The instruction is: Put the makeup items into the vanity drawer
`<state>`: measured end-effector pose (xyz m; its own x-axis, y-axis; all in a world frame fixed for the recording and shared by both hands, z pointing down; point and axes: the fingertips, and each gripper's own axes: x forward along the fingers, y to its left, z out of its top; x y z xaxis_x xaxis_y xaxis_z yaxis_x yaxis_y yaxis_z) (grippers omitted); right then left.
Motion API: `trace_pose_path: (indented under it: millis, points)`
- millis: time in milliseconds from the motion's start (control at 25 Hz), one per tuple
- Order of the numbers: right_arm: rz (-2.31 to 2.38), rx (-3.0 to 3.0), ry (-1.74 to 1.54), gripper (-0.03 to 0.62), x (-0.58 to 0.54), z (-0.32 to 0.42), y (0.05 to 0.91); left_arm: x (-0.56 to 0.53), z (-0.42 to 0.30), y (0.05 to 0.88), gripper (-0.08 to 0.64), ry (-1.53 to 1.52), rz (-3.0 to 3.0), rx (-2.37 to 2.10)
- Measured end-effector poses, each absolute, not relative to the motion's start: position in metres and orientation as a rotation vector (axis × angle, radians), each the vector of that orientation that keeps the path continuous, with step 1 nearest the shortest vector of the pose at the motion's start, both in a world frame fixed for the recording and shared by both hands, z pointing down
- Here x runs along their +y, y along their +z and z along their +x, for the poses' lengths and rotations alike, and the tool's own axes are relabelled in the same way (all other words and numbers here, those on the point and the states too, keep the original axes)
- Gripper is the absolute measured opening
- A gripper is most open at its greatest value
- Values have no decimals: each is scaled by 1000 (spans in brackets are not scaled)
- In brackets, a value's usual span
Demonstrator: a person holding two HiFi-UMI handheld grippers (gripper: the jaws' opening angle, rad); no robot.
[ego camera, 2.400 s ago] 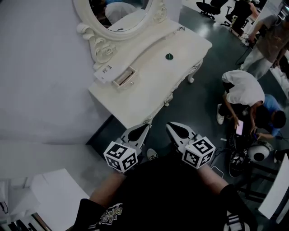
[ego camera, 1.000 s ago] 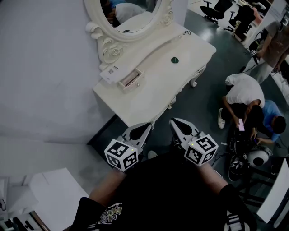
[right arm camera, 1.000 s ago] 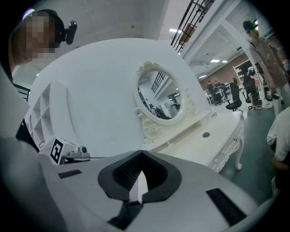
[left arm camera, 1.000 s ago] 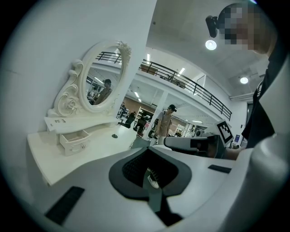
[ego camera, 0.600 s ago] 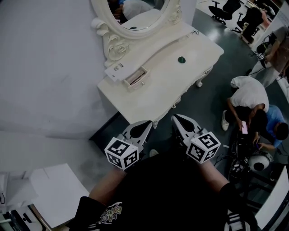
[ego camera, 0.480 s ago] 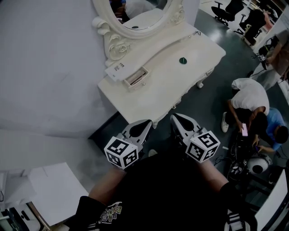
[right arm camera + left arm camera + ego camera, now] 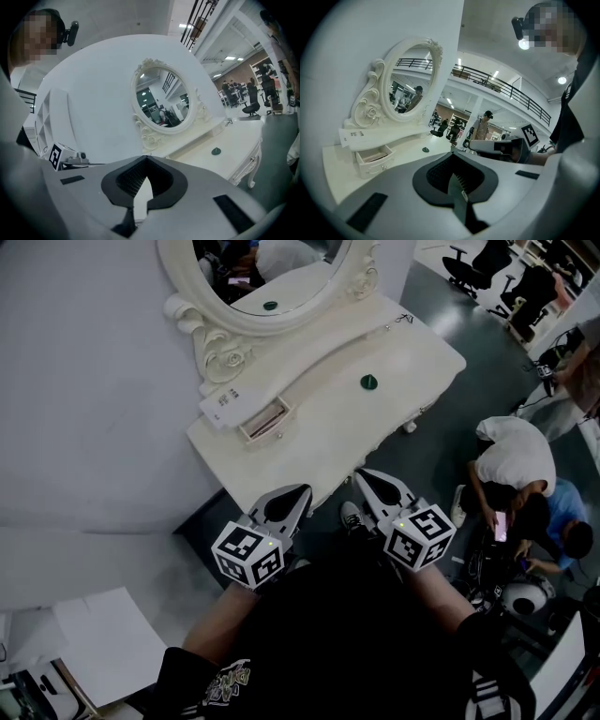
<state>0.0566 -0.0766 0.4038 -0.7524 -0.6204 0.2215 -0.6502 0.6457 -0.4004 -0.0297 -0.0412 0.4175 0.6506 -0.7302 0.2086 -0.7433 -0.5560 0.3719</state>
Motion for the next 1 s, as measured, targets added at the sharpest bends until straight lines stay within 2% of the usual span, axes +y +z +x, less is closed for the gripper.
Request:
trace_pose_path:
  millis: [720,1000]
  points:
    - [1006,-2740,800,28,-191,107,448,-152,22,453,2,112,2351,-1210]
    - [973,-2749,731,28,-239,130,446,-201,51,451,2,53,2364,-1240]
